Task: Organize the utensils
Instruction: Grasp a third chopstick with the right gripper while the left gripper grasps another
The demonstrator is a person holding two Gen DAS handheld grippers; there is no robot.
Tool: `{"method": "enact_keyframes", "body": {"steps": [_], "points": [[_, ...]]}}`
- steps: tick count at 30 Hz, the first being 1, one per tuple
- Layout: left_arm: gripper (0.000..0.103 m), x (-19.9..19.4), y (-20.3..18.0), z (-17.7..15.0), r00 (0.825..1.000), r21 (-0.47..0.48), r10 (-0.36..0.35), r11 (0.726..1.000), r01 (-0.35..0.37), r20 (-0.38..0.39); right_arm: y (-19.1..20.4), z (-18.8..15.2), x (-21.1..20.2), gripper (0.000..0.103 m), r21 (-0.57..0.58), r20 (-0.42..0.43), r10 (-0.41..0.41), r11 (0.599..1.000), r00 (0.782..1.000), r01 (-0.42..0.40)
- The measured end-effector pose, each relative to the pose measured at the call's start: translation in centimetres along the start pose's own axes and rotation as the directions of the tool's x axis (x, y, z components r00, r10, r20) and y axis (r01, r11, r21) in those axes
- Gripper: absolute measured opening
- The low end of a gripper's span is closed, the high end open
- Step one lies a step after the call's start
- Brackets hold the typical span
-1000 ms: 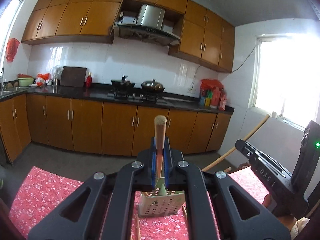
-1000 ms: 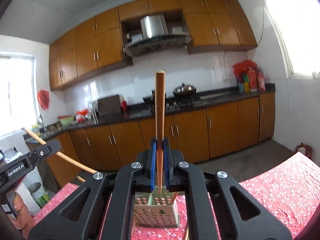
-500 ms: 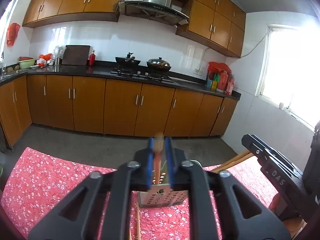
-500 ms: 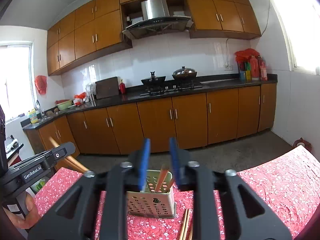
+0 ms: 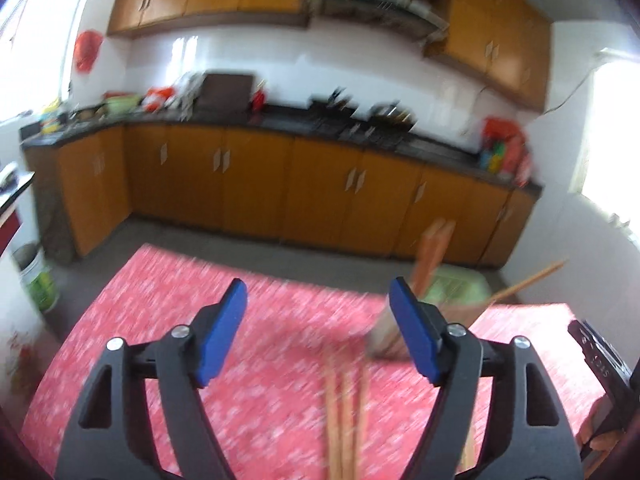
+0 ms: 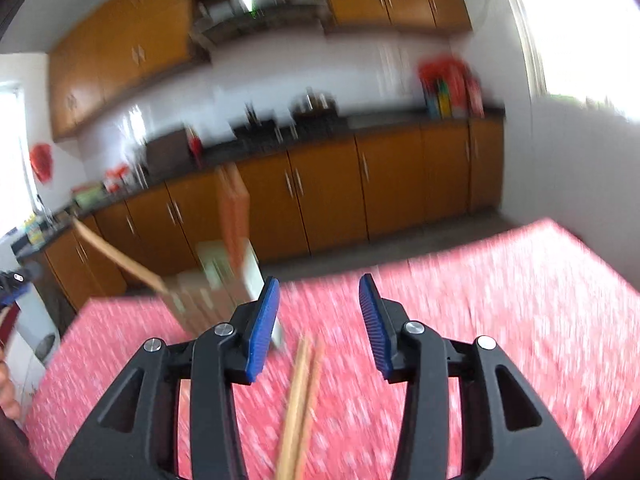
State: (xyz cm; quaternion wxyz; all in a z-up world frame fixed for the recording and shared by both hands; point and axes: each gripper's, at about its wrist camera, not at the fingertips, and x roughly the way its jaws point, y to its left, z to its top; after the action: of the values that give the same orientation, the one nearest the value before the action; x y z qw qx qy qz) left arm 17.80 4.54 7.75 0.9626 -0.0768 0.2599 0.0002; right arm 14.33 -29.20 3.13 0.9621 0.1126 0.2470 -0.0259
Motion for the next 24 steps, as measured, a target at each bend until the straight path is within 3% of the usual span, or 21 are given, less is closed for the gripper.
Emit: {"method": "enact_keyframes", "body": {"steps": [2, 5, 8, 9, 13, 15, 17, 22, 24], "points": [[0.078, 1.7, 1.5, -2.3, 0.994, 0.014, 0.070, 0.998, -0.069, -0.081, -0.7, -2.9, 2.2, 0.036, 0.014, -0.122, -0.004, 1.000, 0.993, 0.006], [0.081, 4.2, 2.7, -6.3, 0.973, 0.049, 0.101, 0.994, -0.093, -0.208, -0.8, -7.0, 4.7, 0.025, 0.030, -0.268, 0.032, 0.999, 0.963, -0.025], [0.080, 5.4, 3.1, -9.4, 0.960, 0.045, 0.038, 0.999, -0.026, -0.276, -0.1, -9.9, 6.1, 0.021, 0.032, -0.350, 0.061, 0.998, 0.935, -0.053], [0.080, 5.8, 3.2, -10.4, 0.954, 0.023, 0.009, 1.000, -0.002, -0.299, 0.2, -10.3, 6.2, 0.021, 0.031, -0.359, 0.066, 0.998, 0.931, -0.059], [0.057, 7.0, 3.3, -12.9, 0.929, -0.054, -0.095, 0.995, 0.081, -0.358, 1.2, -11.7, 6.6, 0.021, 0.003, -0.384, 0.063, 0.998, 0.921, -0.067], [0.051, 7.3, 2.9, -13.3, 0.922, -0.061, -0.128, 0.992, 0.114, -0.365, 1.7, -11.9, 6.7, 0.020, -0.019, -0.389, 0.059, 0.997, 0.919, -0.072], [0.047, 7.5, 2.0, -13.8, 0.918, -0.044, -0.141, 0.990, 0.134, -0.370, 2.0, -11.9, 6.8, 0.008, -0.070, -0.383, 0.013, 0.997, 0.924, -0.042], [0.026, 8.1, 0.3, -14.4, 0.901, 0.011, -0.137, 0.988, 0.155, -0.411, 0.4, -11.6, 7.1, 0.008, -0.042, -0.377, -0.011, 0.999, 0.926, -0.006], [0.023, 8.6, 0.0, -14.7, 0.893, 0.018, -0.137, 0.987, 0.160, -0.429, 0.2, -11.5, 7.0, 0.008, -0.044, -0.375, -0.013, 0.999, 0.927, -0.003]]}}
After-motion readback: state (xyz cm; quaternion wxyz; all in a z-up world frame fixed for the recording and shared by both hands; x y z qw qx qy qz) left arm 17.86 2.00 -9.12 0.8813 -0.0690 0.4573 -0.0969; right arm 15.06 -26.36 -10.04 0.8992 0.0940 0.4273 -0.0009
